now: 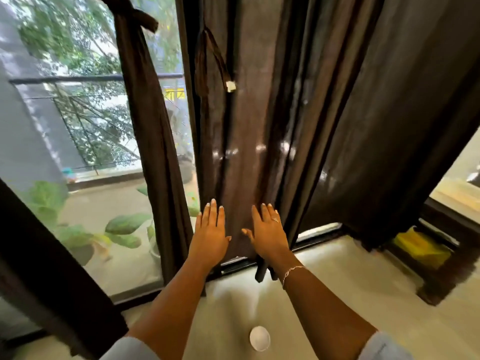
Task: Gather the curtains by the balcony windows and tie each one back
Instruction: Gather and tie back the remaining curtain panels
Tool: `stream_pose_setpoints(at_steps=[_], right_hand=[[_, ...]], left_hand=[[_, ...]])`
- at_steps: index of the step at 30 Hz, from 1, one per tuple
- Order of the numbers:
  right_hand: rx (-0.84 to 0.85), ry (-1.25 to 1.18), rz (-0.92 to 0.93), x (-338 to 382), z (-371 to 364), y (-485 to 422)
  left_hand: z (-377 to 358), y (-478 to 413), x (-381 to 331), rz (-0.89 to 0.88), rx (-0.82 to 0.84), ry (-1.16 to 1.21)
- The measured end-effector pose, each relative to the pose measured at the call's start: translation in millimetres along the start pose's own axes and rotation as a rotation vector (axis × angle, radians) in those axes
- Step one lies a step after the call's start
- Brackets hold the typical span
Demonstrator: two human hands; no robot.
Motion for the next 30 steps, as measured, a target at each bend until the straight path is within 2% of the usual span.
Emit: stream_pose_setpoints(at_steps=[8,16,22,30], right_hand=[[0.017,-0.039,-0.075,-96.4,-0.2,45.5],[-0.003,-0.010,-0.134,-186.6,21.2,74.4],[-0.022,-0.006,-0.143,-207.4,26.3,61.5],[-0.042,0.018,-0.098,-206.6,23.8,10.3]], left_hand=[[-29.4,0.4,-114.0,-0.115,0.048,-0.011],[-39.5,-14.4,-208.0,-0.187,0.016,0.042],[-40.3,-32.2,-225.7,-0.195,-0.020,0.040],[-32.8,-76.9,-209.8,-0.156,-0.079,0.037]])
Point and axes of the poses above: each hand's wrist, its own y-axis away from the middle knuckle, its own z-axis out of the back of the hand, x = y × z, the point moved 5 cm from there along -y, towards the middle knuckle, and after that the axes turned 6 degrees about y, right-handed, at the moved point
